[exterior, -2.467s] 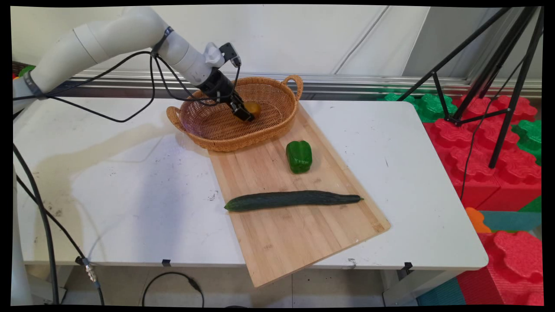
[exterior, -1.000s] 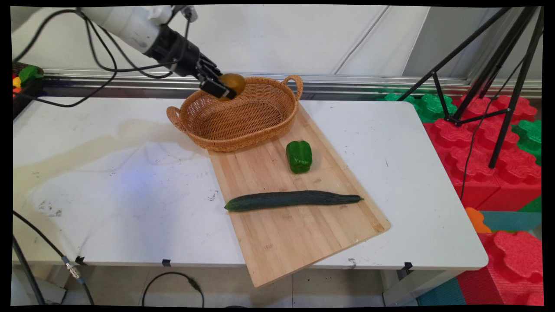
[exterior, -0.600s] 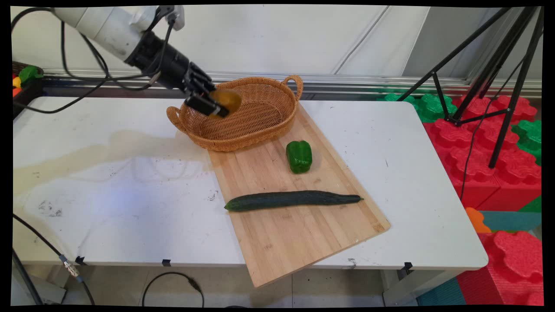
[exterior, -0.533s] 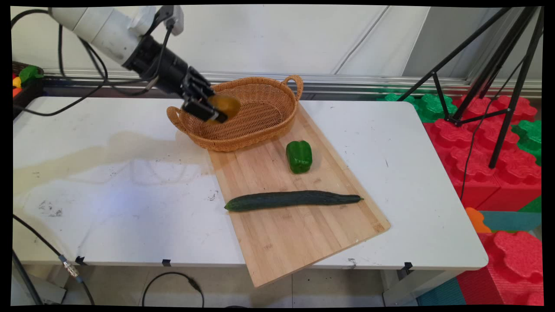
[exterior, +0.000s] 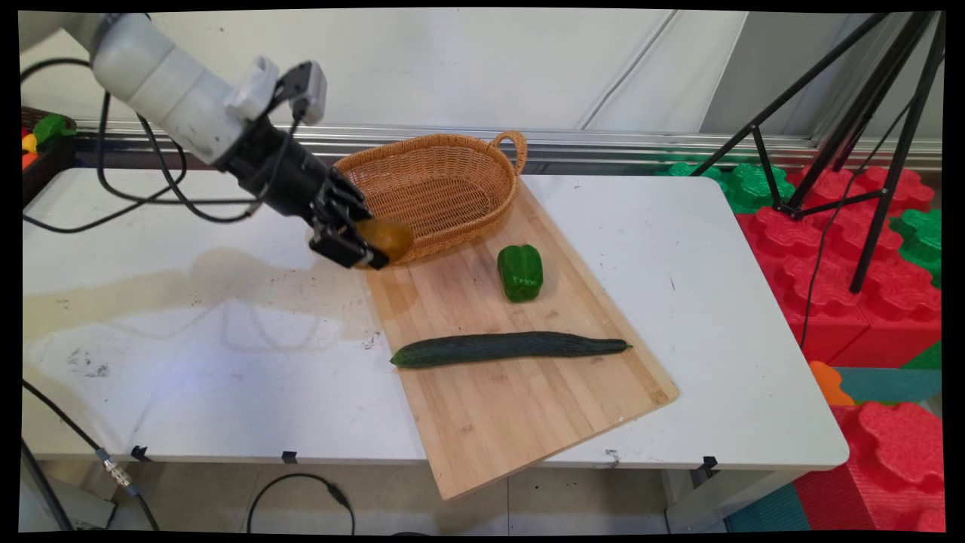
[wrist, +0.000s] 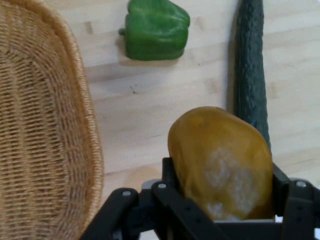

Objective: Place the picked object on the cutting board

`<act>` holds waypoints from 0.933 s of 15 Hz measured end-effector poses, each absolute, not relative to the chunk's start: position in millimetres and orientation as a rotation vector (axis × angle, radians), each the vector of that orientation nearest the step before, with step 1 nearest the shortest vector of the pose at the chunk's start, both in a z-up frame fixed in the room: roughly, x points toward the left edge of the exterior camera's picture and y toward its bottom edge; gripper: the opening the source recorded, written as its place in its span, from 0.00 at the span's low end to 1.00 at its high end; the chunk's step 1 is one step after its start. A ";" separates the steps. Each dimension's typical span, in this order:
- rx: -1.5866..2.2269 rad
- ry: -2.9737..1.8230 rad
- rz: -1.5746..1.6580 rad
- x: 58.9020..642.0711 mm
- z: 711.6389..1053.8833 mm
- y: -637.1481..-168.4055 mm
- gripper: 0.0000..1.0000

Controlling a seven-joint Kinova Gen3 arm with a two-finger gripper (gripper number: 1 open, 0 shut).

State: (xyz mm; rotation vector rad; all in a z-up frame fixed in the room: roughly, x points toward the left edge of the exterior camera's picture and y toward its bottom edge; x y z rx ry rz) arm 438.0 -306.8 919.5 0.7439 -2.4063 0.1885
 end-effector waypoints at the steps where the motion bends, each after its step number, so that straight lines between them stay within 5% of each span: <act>1: 0.745 -2.413 0.182 432.3 912.4 -305.8 0.00; 14: 0.723 -2.506 0.196 357.7 822.9 -344.8 0.00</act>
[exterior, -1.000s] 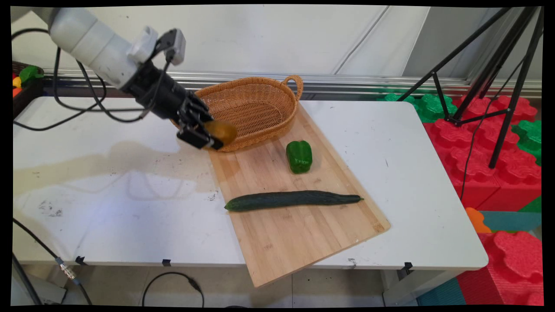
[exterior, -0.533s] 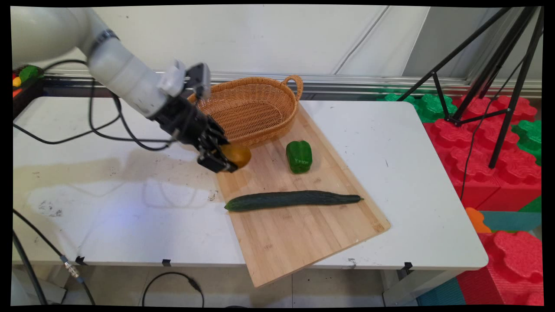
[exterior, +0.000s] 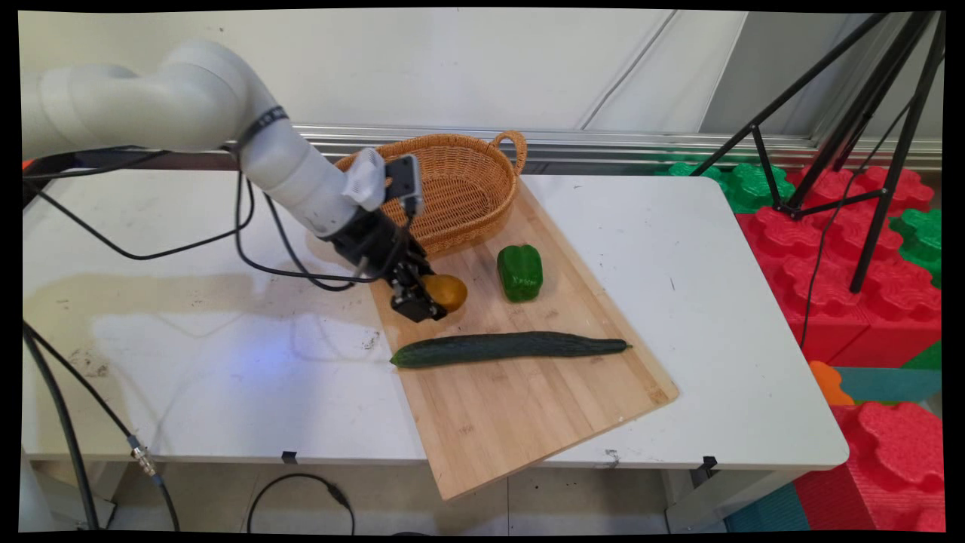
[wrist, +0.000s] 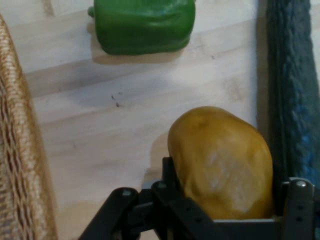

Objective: Place the picked object on the cutting board

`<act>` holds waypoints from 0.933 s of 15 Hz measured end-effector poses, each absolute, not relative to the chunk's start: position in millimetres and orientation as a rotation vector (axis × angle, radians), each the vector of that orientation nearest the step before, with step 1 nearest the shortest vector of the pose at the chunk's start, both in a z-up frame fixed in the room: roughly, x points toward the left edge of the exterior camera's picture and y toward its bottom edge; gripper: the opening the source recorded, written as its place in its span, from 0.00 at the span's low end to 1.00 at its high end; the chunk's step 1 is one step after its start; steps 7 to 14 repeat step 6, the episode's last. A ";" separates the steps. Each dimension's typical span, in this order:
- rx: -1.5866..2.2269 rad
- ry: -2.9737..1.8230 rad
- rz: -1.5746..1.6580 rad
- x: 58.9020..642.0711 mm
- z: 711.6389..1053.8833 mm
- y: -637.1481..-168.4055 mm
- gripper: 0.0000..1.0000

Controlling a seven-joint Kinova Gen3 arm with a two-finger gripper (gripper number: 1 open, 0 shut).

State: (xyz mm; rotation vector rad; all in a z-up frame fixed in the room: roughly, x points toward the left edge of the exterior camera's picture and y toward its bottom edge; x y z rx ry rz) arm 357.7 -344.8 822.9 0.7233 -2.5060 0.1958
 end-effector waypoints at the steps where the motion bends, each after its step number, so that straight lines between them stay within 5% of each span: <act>1: 0.724 -2.508 0.199 352.9 817.7 -349.4 0.00; 3: 0.724 -2.507 0.207 345.3 810.4 -356.6 0.00; 4: 0.726 -2.503 0.210 342.0 808.0 -359.7 1.00; 14: 0.731 -2.491 0.216 336.7 805.9 -364.9 1.00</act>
